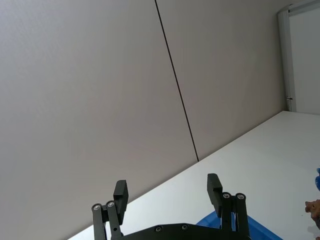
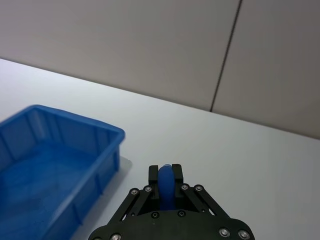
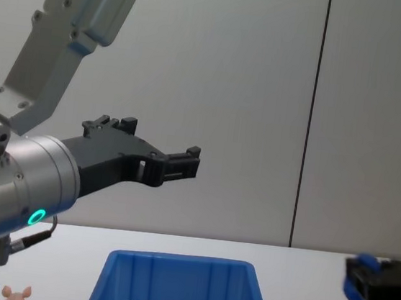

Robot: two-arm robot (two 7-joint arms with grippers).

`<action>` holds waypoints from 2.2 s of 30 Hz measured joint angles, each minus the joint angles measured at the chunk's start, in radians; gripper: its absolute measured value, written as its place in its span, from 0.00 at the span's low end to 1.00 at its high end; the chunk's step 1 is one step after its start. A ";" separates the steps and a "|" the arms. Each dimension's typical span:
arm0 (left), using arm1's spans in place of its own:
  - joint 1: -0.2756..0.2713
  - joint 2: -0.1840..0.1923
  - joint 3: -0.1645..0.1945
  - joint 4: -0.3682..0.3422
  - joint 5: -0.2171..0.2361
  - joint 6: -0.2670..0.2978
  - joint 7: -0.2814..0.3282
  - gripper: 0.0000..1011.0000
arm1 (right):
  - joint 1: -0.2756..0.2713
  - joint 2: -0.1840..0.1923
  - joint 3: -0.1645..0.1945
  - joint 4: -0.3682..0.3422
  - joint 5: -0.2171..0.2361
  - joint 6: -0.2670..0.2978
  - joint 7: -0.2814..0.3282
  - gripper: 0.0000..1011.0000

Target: Pick up the two dolls from the table and place them into the box.

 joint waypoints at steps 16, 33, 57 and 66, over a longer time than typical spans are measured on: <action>0.000 0.000 0.000 0.000 0.000 0.000 0.000 0.99 | 0.082 -0.051 -0.041 0.059 -0.031 -0.047 0.200 0.14; 0.000 0.000 0.000 0.000 0.000 0.000 0.000 0.99 | 0.215 -0.146 -0.106 0.276 -0.062 -0.104 0.396 0.22; 0.000 0.000 0.000 0.000 0.000 0.000 0.000 0.99 | 0.219 -0.159 -0.121 0.296 -0.065 -0.108 0.284 0.96; 0.000 0.000 0.000 0.000 0.000 0.000 0.000 0.99 | 0.173 -0.139 -0.117 0.220 -0.067 -0.084 0.171 0.99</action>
